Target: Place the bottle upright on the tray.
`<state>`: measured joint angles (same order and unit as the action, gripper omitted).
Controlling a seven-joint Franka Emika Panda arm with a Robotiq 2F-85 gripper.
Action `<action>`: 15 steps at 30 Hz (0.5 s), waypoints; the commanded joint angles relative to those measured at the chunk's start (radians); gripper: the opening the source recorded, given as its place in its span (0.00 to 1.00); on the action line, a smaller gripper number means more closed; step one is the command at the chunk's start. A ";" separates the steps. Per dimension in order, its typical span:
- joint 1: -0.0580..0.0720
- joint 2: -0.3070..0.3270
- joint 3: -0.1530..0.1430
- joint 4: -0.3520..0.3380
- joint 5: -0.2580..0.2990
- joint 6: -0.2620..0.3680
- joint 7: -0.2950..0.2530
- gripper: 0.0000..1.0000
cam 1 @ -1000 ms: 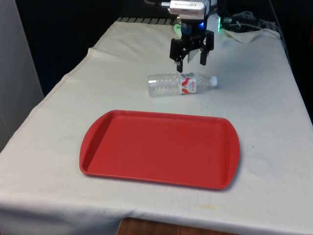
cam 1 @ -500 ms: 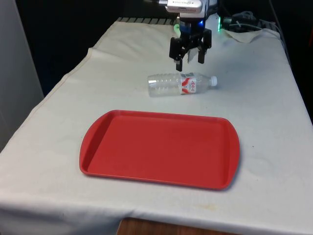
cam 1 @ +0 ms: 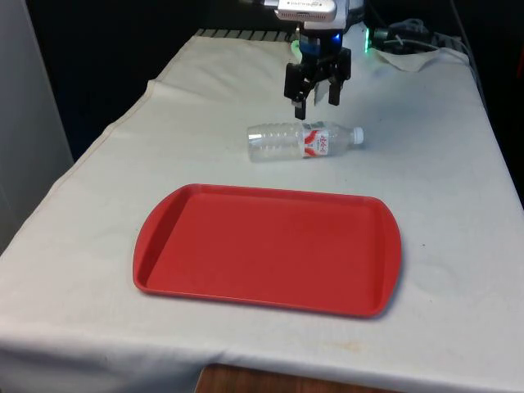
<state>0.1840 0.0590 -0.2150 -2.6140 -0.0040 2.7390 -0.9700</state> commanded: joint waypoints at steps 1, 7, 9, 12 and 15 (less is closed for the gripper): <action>0.000 -0.006 0.005 -0.004 0.019 0.002 -0.022 1.00; 0.001 -0.006 0.005 -0.003 0.019 0.002 -0.052 1.00; 0.001 -0.006 0.006 -0.003 0.020 0.002 -0.071 1.00; 0.000 0.000 0.000 0.000 0.000 0.000 -0.061 1.00; 0.001 -0.006 0.006 -0.003 0.020 0.002 -0.106 1.00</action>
<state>0.1840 0.0590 -0.2150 -2.6140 -0.0040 2.7390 -1.0550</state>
